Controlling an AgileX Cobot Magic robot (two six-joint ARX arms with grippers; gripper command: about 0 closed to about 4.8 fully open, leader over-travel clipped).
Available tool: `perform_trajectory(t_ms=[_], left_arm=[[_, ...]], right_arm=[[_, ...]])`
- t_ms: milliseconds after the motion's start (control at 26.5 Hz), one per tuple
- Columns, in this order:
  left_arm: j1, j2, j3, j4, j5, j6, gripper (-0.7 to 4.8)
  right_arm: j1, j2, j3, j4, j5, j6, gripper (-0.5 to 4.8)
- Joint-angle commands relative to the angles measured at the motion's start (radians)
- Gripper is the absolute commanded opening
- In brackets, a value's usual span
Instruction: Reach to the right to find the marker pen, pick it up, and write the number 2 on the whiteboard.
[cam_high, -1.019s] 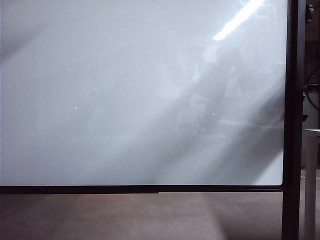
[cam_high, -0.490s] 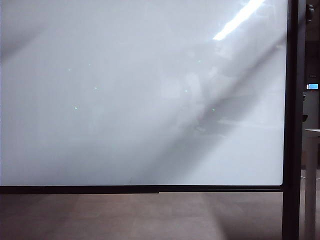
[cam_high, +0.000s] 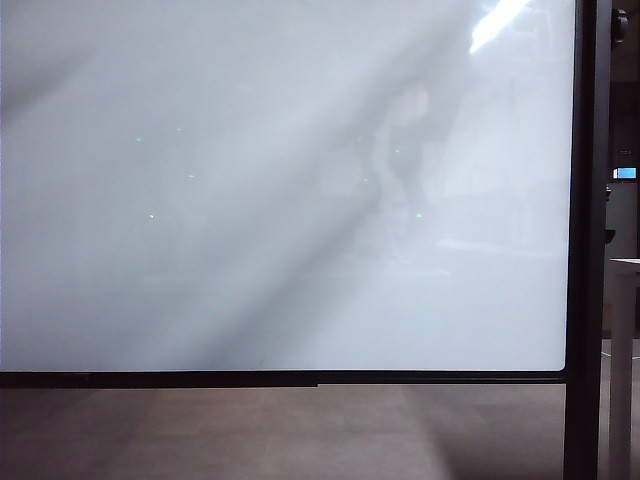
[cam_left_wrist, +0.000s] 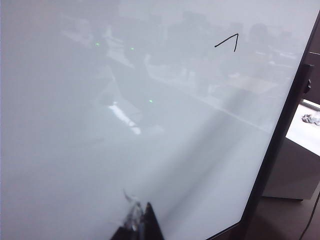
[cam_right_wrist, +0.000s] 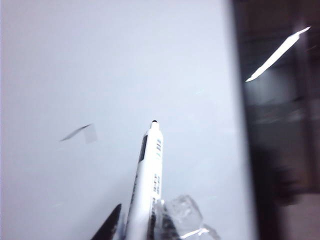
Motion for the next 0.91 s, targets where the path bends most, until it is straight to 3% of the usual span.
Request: perform_trajectory(t_ms=[38, 226, 377, 604, 755, 905], left_arm=[[-0.001, -0.002, 0.004, 0.005, 0.016, -0.003, -0.05], [-0.001, -0.002, 0.004, -0.01, 0.028, -0.003, -0.05], [-0.001, -0.002, 0.004, -0.011, 0.028, -0.003, -0.05], [-0.001, -0.002, 0.004, -0.016, 0.028, -0.003, -0.06], [-0.001, -0.002, 0.004, -0.016, 0.028, -0.003, -0.05], [-0.001, -0.002, 0.004, -0.018, 0.028, -0.003, -0.05]], right_arm=[[0.145, 0.038, 0.003, 0.01, 0.097, 0.001, 0.53], [0.401, 0.19, 0.005, 0.068, 0.242, -0.012, 0.52], [0.534, 0.371, 0.087, 0.07, 0.298, -0.052, 0.53], [0.581, 0.634, 0.29, 0.071, 0.298, -0.091, 0.52], [0.581, 0.728, 0.322, 0.093, 0.302, -0.09, 0.53], [0.581, 0.743, 0.322, 0.094, 0.393, -0.09, 0.52]])
